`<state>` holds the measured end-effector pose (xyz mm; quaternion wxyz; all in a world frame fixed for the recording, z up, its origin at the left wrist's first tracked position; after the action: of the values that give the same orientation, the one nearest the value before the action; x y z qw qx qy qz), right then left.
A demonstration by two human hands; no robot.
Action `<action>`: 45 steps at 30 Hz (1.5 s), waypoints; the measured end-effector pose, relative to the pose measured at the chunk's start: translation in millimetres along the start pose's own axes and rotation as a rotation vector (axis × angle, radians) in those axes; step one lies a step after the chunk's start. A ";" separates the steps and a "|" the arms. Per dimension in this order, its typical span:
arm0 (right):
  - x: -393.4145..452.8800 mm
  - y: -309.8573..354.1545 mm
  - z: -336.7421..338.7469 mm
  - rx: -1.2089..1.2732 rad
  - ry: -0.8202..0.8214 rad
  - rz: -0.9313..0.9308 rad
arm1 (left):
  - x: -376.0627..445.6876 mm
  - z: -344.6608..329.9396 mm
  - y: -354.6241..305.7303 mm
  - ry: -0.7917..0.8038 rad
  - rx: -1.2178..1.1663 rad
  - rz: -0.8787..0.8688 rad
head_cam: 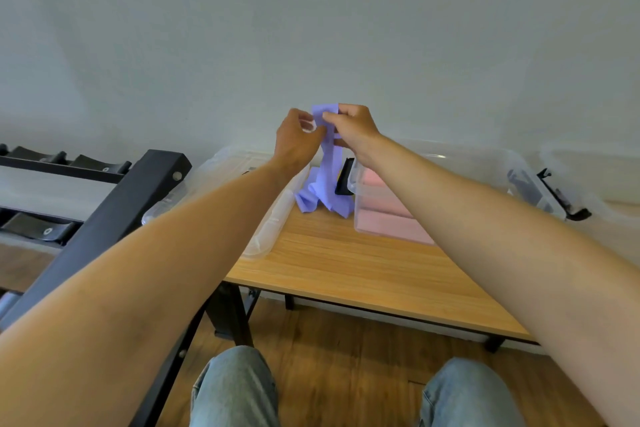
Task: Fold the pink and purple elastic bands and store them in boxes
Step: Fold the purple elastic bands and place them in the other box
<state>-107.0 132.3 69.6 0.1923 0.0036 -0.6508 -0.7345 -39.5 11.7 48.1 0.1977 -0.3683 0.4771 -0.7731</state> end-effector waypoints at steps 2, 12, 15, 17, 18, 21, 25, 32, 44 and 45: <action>1.9 8.7 5.8 0.066 0.018 -0.023 | -3.7 -11.1 1.9 0.135 -0.050 0.120; -1.5 51.7 44.5 0.112 0.080 0.033 | -2.6 10.6 -66.6 -0.042 -0.263 -0.046; -6.4 72.4 52.3 0.135 0.084 0.041 | -3.4 24.0 -91.1 -0.150 -0.172 -0.172; -6.2 87.9 61.4 0.140 0.046 0.073 | -5.3 32.9 -108.8 -0.215 -0.130 -0.257; -5.8 95.9 66.8 0.142 0.025 0.091 | -6.9 36.7 -118.1 -0.235 -0.109 -0.296; -6.1 115.8 79.5 0.121 -0.013 0.128 | -8.6 48.1 -140.9 -0.282 -0.049 -0.380; -8.8 134.6 92.4 0.074 -0.059 0.155 | -8.9 61.5 -164.8 -0.347 0.003 -0.453; -15.1 153.7 96.4 0.160 0.019 0.137 | -15.4 65.4 -193.1 -0.344 0.064 -0.622; -13.6 152.9 98.0 0.046 0.071 0.163 | -10.3 42.1 -187.1 -0.131 -0.137 -0.458; -14.0 149.9 97.8 0.049 0.085 0.159 | -9.7 41.1 -186.4 -0.116 -0.162 -0.435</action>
<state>-77.4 217.9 224.7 0.2770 -0.0123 -0.6580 -0.7001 6.5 80.7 220.3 0.0235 -0.5208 0.4347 -0.7343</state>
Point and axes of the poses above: each hand's wrist, its own x-axis towards the middle knuckle, its own z-axis out of the back of the hand, y = z × x, the point moved 7 cm from there along x, towards the middle knuckle, and after that the axes turned 10 degrees about -y, right-handed, at the moved point
